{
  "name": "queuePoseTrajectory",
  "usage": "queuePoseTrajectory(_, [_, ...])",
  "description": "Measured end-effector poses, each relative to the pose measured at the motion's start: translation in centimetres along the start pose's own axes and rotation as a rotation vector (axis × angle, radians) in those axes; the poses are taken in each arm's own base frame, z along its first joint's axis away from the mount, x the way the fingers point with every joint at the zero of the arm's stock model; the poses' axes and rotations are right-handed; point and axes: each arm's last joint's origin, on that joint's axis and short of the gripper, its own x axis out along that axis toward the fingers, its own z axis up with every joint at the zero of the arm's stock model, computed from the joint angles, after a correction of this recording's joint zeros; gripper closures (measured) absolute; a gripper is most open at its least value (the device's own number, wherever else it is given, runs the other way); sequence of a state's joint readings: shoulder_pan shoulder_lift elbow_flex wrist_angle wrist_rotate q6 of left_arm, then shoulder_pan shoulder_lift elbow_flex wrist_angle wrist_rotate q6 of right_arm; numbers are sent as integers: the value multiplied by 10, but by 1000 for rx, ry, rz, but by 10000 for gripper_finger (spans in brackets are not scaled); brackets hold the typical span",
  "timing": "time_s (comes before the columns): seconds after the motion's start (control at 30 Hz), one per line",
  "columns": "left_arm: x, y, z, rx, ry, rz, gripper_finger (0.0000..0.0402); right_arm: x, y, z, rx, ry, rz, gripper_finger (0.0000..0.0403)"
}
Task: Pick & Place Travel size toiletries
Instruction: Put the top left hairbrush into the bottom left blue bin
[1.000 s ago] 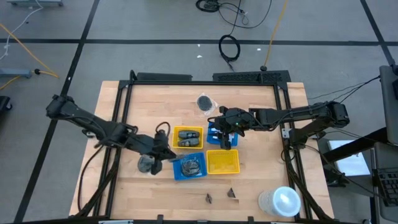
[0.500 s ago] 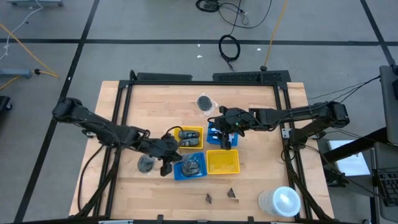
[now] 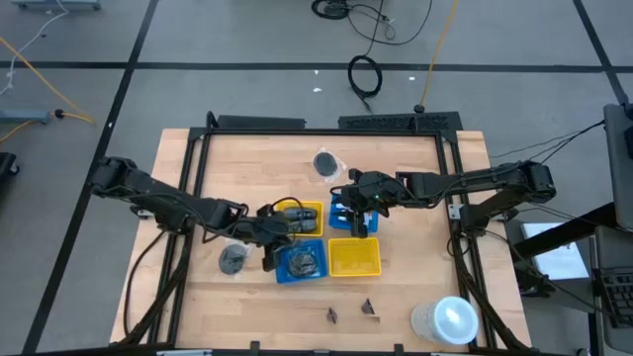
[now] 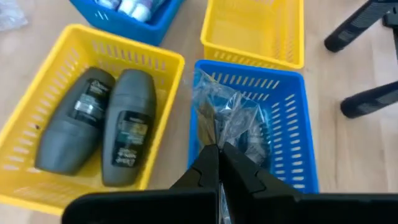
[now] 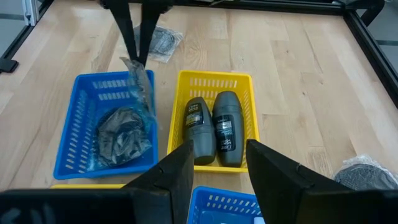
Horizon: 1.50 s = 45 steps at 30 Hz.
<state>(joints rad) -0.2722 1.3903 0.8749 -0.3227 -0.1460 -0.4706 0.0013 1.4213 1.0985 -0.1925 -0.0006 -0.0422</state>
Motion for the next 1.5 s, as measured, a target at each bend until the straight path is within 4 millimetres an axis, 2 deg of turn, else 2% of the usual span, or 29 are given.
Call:
queuePoseTrajectory(0.33, [1,5,3,34,-15,30,401,0,0,0,0,0,0,261])
queuePoseTrajectory(0.5, [1,1,2,30,13,-62,394,0,0,0,0,0,0,261])
queuePoseTrajectory(0.7, [0,0,2,16,18,-79,359,0,0,0,-3,0,0,261])
queuePoseTrajectory(1.1, [0,1,2,1,9,-58,248,0,0,0,-5,1,0,261])
queuePoseTrajectory(1.37, [-5,3,-8,-67,154,-105,240,0,0,-1,-5,11,0,261])
queuePoseTrajectory(1.5, [-14,8,-19,-147,265,-45,248,0,0,-1,-5,11,1,261])
